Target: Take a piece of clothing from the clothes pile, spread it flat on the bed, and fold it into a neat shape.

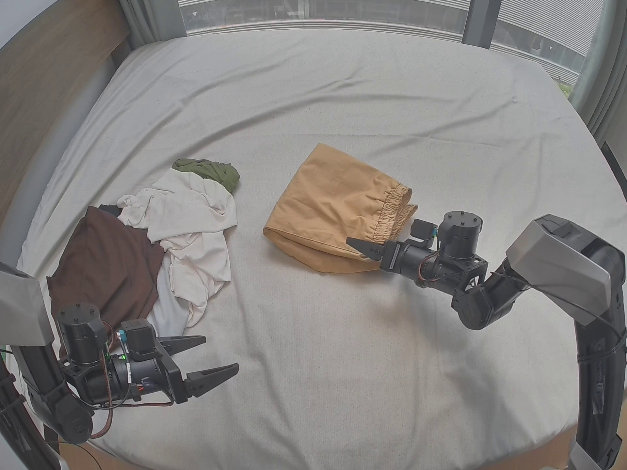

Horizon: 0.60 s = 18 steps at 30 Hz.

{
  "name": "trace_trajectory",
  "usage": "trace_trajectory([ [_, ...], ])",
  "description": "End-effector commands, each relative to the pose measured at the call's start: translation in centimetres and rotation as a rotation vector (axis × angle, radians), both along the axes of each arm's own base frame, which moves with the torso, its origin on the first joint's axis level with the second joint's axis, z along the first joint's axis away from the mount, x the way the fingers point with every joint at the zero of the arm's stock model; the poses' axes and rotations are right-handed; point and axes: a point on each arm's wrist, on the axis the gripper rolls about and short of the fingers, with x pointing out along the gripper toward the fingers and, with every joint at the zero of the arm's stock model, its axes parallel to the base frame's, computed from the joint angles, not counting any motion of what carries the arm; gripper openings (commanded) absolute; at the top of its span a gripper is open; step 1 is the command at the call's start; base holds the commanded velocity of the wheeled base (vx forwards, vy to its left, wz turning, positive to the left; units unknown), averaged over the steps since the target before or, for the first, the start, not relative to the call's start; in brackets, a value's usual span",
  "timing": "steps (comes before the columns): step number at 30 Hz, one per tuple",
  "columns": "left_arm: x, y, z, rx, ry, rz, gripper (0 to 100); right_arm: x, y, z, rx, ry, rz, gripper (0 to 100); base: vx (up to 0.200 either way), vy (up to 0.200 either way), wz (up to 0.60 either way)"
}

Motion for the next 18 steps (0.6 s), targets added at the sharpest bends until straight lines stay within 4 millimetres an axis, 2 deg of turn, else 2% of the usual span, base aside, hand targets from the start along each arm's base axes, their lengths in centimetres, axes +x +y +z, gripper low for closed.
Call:
trace_trajectory([
  [1,0.0,-0.1,0.3,-0.003,-0.011,-0.003,100,-2.8,-0.8,3.5,-0.006,-0.04,0.006,100,0.0,0.0,0.0],
  [2,-0.2,-0.1,0.2,-0.002,-0.007,-0.004,100,-3.8,-1.2,4.2,-0.021,-0.053,0.008,100,0.0,0.0,0.0],
  [3,-0.2,-0.1,0.2,-0.002,-0.007,-0.004,100,-3.8,-1.2,4.2,-0.021,-0.053,0.008,100,0.0,0.0,0.0],
  [4,-0.4,-0.1,0.2,-0.003,-0.003,-0.015,100,-5.6,-1.9,4.9,-0.048,-0.058,0.012,100,0.0,0.0,0.0],
  [5,-0.5,-0.1,0.2,-0.005,-0.002,-0.024,100,-6.2,-2.2,5.1,-0.055,-0.061,0.012,100,0.0,0.0,0.0],
  [8,-0.9,-0.1,0.9,-0.024,-0.023,-0.055,100,-8.7,-3.4,5.0,-0.081,-0.067,0.01,100,0.0,0.0,0.0],
  [10,-1.0,-0.1,1.1,-0.029,-0.034,-0.062,100,-9.3,-3.7,5.1,-0.086,-0.074,0.009,100,0.0,0.0,0.0],
  [11,-1.5,0.0,1.9,-0.055,-0.048,-0.088,100,-11.0,-4.4,5.4,-0.1,-0.085,0.01,100,0.0,0.0,0.0],
  [17,-3.8,0.1,5.2,-0.146,-0.14,-0.193,100,-16.0,-5.9,6.6,-0.138,-0.102,0.028,100,0.0,0.0,0.0],
  [18,-3.9,0.1,5.4,-0.149,-0.148,-0.198,100,-16.3,-6.0,6.7,-0.139,-0.105,0.028,100,0.0,0.0,0.0],
])
